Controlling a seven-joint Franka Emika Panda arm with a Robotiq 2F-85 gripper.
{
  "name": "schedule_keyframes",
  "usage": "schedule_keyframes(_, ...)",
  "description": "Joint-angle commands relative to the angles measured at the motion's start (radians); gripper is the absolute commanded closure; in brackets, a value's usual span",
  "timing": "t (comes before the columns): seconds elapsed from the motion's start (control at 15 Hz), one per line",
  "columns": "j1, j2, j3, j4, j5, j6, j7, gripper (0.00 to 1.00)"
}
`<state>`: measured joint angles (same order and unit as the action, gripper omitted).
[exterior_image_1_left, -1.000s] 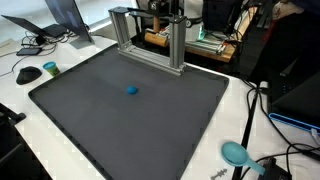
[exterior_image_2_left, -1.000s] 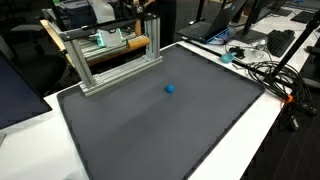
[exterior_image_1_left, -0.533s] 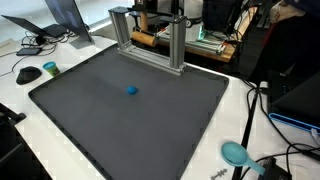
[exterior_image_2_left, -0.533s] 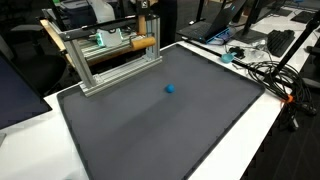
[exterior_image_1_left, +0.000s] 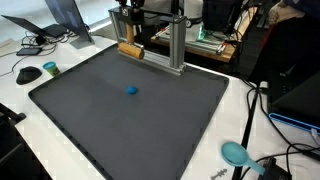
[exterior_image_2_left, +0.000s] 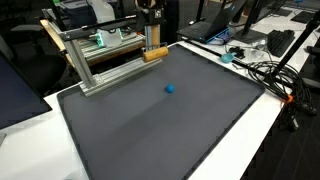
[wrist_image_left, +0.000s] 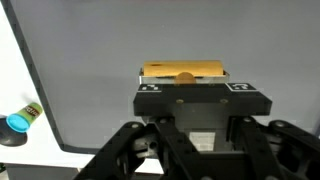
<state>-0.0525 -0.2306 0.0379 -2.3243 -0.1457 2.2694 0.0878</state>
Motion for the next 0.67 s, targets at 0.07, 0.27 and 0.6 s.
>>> schedule_keyframes(0.07, 0.010, 0.008, -0.009, -0.001, -0.002, -0.003, 0.001, 0.53)
schedule_keyframes(0.27, 0.010, 0.004, -0.009, -0.001, -0.002, -0.003, 0.001, 0.53)
schedule_keyframes(0.6, 0.024, 0.074, -0.024, 0.012, 0.078, 0.125, -0.041, 0.78)
